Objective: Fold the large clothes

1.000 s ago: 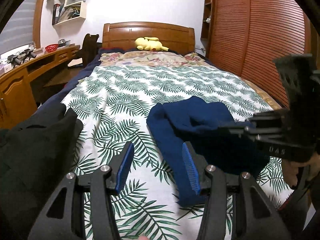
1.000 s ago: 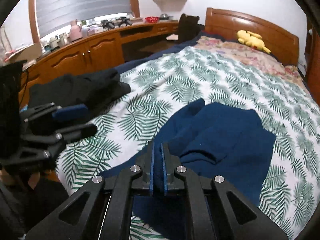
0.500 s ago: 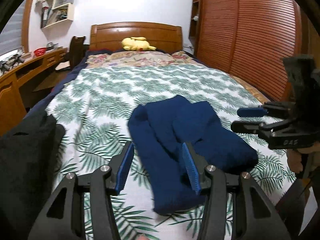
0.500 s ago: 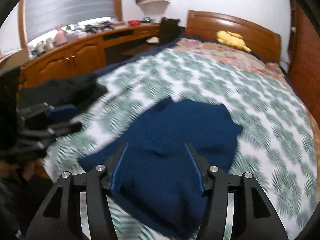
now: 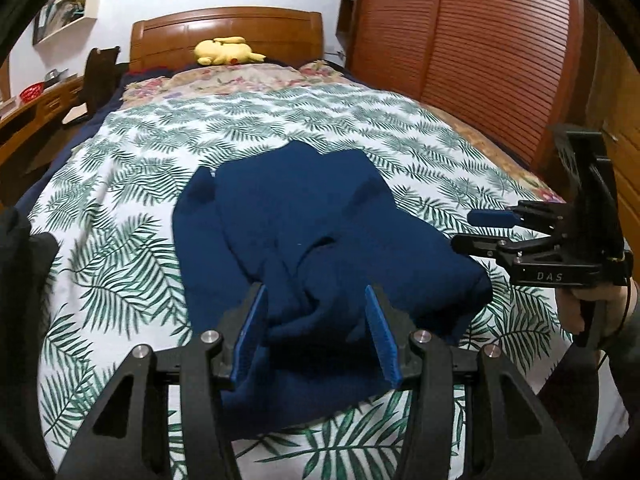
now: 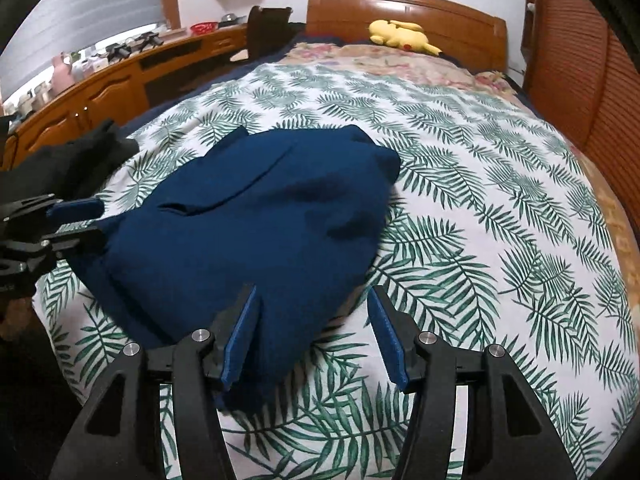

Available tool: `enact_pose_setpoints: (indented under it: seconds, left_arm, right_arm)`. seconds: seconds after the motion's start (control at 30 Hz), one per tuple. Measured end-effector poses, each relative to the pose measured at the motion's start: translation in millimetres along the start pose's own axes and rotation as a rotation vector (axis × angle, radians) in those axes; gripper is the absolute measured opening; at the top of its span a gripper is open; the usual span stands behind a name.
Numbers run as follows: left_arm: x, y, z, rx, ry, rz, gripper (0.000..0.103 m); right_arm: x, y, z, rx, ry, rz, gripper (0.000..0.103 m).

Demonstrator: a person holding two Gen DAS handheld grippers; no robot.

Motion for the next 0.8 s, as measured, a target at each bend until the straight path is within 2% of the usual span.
enact_pose_setpoints:
  seconds: [0.23, 0.37, 0.4, 0.43, 0.47, 0.53, 0.63, 0.8]
  left_arm:
    - [-2, 13, 3, -0.021, -0.010, 0.030, 0.049]
    - [-9, 14, 14, -0.001, -0.057, 0.062, 0.049]
    - [-11, 13, 16, -0.002, -0.068, 0.062, 0.046]
    - [-13, 13, 17, -0.008, -0.076, 0.061, 0.035]
    - [-14, 13, 18, -0.020, -0.084, 0.060, 0.032]
    - [-15, 12, 16, -0.007, -0.077, 0.067, 0.003]
    - [-15, 13, 6, 0.016, -0.043, 0.094, 0.002]
    - [-7, 1, -26, 0.024, 0.058, 0.063, 0.002]
  right_arm:
    - [-1, -1, -2, -0.033, 0.002, -0.018, 0.057]
    - [-3, -1, -1, -0.056, 0.003, -0.025, 0.057]
    - [-4, -1, 0, -0.055, 0.003, -0.025, 0.057]
    - [-4, -1, 0, -0.055, 0.003, -0.027, 0.057]
    - [-4, -1, 1, -0.055, 0.003, -0.031, 0.057]
    - [-3, -1, 1, -0.060, 0.004, -0.039, 0.057]
    - [0, 0, 1, -0.050, 0.009, -0.046, 0.057]
    - [3, 1, 0, -0.034, 0.023, -0.044, 0.057]
Point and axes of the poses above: each gripper's, at about its wrist camera, not at the fingertips, and z roughly the way its jaws point, y to its right, x to its top, the point moved 3 cm from there along z, roughly the way its jaws point, and after that the axes turned 13 degrees about -z, right-handed, at the moved point
